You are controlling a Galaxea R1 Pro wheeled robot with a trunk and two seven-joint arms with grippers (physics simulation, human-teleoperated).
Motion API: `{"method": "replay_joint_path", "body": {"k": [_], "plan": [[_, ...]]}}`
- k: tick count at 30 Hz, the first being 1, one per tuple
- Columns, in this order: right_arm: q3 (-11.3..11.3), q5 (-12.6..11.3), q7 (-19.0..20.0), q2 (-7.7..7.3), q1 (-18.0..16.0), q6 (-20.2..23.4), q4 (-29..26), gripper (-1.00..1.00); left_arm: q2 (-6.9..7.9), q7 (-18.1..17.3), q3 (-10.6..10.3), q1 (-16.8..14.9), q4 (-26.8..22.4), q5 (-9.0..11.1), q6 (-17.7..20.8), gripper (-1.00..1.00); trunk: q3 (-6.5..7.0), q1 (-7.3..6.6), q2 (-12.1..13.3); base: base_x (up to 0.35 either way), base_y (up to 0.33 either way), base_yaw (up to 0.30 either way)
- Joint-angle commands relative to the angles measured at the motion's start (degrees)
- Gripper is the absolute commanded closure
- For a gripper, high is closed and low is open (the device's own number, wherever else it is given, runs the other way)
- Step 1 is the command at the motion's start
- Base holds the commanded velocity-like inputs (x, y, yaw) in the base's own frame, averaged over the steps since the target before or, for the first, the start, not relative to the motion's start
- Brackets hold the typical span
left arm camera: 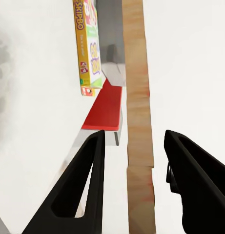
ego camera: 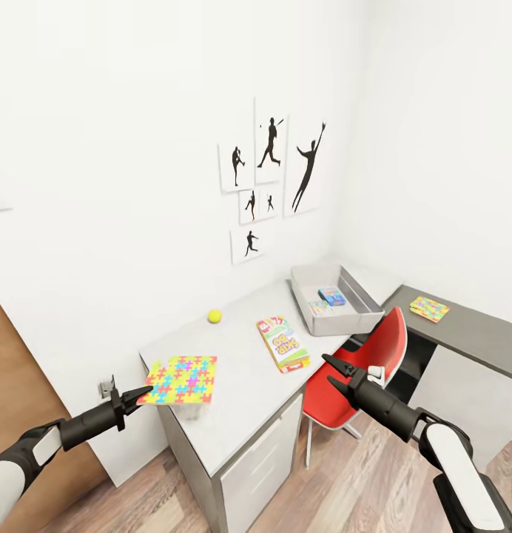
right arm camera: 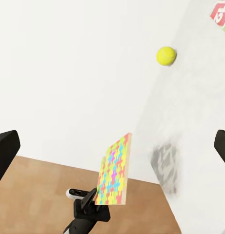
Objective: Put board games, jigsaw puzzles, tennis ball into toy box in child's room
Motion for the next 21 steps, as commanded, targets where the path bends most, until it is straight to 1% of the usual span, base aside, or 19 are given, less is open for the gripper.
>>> {"method": "replay_joint_path", "body": {"k": [1, 13, 21], "plan": [[-0.09, 0.24, 0.29, 0.01, -0.05, 0.28, 0.01, -1.00, 0.01, 0.00, 0.07, -0.04, 0.01, -0.08, 0.35, 1.00, 0.10, -0.21, 0.34, 0.000, 0.000, 0.000], [-0.53, 0.08, 0.44, -0.05, -0.05, 0.30, 0.02, -1.00, -0.06, 0.08, 0.06, -0.04, 0.01, -0.07, 0.39, 1.00, 2.25, -2.84, 5.16, 0.000, 0.000, 0.000], [-0.50, 0.14, 0.55, 0.01, -0.05, 0.28, 0.02, -1.00, 0.18, 0.05, 0.10, -0.04, 0.01, -0.14, 0.68, 1.00, 3.69, -4.60, 8.37, 0.000, 0.000, 0.000]]}}
